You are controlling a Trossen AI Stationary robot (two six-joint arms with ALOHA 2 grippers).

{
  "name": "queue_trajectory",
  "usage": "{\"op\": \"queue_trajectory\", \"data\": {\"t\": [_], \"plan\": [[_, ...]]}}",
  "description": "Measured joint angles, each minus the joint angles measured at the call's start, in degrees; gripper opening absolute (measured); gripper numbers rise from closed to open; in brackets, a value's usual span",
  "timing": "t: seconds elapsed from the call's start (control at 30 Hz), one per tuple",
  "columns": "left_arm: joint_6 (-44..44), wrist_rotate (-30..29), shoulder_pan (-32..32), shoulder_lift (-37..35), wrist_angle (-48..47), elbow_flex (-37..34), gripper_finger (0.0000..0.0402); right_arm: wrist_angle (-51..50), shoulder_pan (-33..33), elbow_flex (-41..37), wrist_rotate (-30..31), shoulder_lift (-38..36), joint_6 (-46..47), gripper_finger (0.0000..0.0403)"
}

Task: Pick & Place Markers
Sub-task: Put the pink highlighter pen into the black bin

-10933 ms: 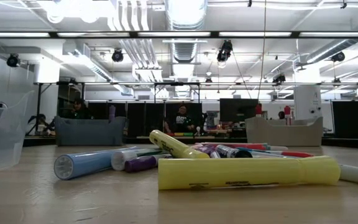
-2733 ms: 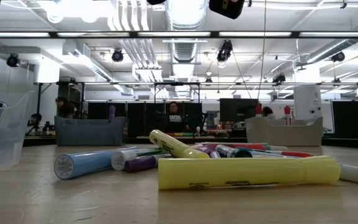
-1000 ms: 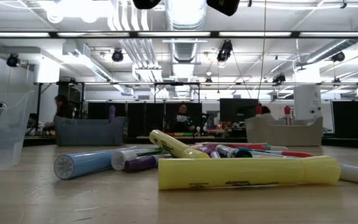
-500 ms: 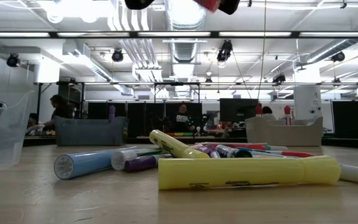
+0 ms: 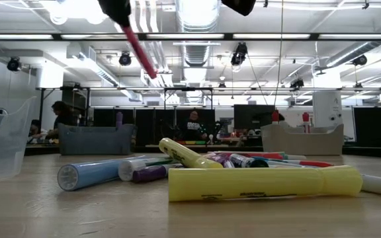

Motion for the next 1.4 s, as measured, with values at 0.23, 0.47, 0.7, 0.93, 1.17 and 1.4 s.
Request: {"op": "queue_trajectory", "data": {"t": [0.23, 0.47, 0.7, 0.93, 1.17, 1.4], "plan": [[-0.4, -0.9, 9.2, 0.0, -9.3, 0.1, 0.008, 0.1, 0.0, 0.0, 1.5, 0.0, -2.2, 0.017], [1.0, 0.1, 21.2, 0.0, -13.5, 0.0, 0.008, 0.1, 0.0, 0.0, 1.5, 0.1, -3.4, 0.0167], [3.6, 0.8, 32.6, 0.0, -13.7, -0.1, 0.008, 0.2, 0.1, 0.0, 1.6, 0.1, -5.0, 0.0166], [4.4, 1.3, 41.3, 2.1, -15.4, -0.1, 0.008, 1.0, 0.1, 0.0, 1.6, 0.1, -6.5, 0.0157], [6.4, 1.4, 45.7, 7.6, -15.6, 1.4, 0.008, 2.2, 0.1, 0.0, 1.6, 0.1, -6.7, 0.0153], [8.0, 5.4, 49.3, 14.0, -15.8, 5.5, 0.008, 2.2, 0.1, 0.0, 1.6, 0.1, -6.6, 0.0155]]}}
